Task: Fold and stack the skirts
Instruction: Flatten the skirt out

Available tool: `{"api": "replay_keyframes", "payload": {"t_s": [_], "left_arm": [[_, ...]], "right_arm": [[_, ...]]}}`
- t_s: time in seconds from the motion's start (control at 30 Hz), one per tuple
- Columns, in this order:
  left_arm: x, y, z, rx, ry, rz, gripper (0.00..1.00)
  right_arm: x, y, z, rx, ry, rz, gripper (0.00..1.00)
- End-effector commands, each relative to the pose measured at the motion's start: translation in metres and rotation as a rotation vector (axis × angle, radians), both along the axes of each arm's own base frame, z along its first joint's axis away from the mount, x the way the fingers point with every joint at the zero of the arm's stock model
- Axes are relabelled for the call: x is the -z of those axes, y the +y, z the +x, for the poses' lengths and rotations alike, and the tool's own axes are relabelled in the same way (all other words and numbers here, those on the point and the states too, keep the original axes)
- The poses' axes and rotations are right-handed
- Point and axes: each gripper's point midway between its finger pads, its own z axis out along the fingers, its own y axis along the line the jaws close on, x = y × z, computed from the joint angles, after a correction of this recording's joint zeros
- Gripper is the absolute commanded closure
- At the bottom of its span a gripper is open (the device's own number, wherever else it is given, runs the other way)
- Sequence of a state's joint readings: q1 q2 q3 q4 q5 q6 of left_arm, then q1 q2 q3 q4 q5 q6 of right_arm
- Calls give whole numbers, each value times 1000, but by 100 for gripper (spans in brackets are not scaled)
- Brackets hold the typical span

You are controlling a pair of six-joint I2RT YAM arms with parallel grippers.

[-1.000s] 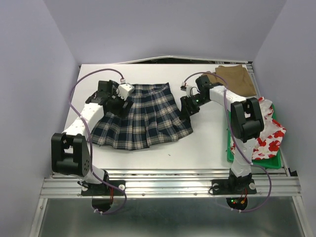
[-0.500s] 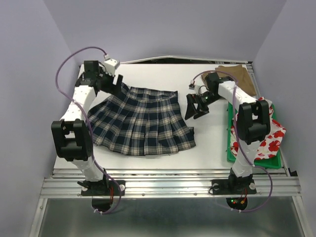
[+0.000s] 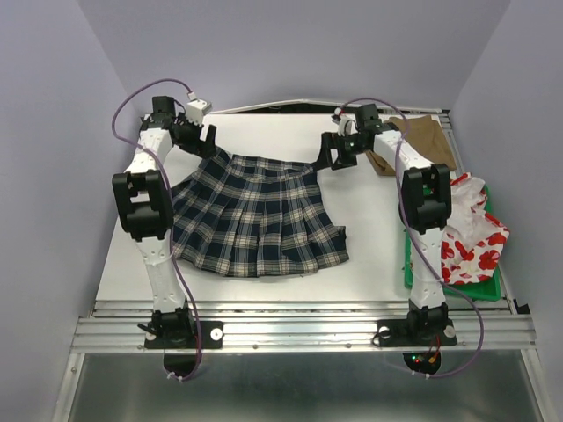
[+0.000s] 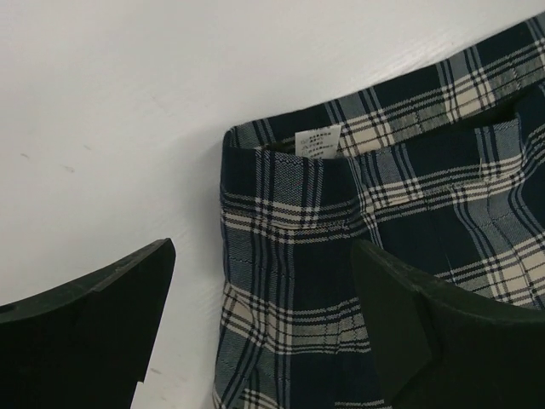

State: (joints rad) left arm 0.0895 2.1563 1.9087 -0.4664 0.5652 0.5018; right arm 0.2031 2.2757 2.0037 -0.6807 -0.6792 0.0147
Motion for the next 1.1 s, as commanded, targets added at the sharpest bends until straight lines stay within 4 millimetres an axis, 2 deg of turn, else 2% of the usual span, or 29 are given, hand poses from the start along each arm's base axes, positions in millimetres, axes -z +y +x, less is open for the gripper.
{"api": "replay_keyframes", "payload": {"t_s": [0.0,0.23,0.3,0.4,0.43,0.53,0.63,0.67,0.73,0.77,0.83,0.87,0.93,0.97,1.0,1.07], "left_arm": [[-6,-7,1,52,-33,-8,3],[28,-8,16,34,5,-39,3],[31,-9,20,27,3,-47,7],[33,-11,25,33,-2,-64,15],[37,-14,24,42,10,-76,21],[38,-16,27,49,14,-92,30],[38,-15,35,30,-3,-105,49],[37,-14,36,7,1,-124,60],[32,-11,43,-16,-18,-148,71],[29,-10,45,-24,-23,-159,81],[24,-9,47,-42,-28,-185,93],[24,-8,47,-46,-25,-190,95],[21,-10,46,-40,-21,-209,100],[21,-9,45,-45,-16,-213,100],[20,-11,43,-34,-11,-224,100],[12,-6,40,-34,-12,-242,100]], "right_arm": [[19,8,6,5,2,16,2],[46,15,16,26,18,60,5],[48,17,20,31,12,72,9],[53,20,24,39,22,93,9],[55,22,25,36,22,104,11],[59,24,25,29,35,120,11],[63,27,24,23,47,140,13],[67,28,23,26,57,149,14],[68,32,24,30,64,180,19],[71,33,25,31,71,190,21],[76,36,27,37,79,210,27],[77,37,29,37,74,217,30],[77,38,34,41,51,227,44],[77,39,37,39,34,229,52],[73,39,39,39,17,233,69],[60,39,46,38,-33,233,90]]}}
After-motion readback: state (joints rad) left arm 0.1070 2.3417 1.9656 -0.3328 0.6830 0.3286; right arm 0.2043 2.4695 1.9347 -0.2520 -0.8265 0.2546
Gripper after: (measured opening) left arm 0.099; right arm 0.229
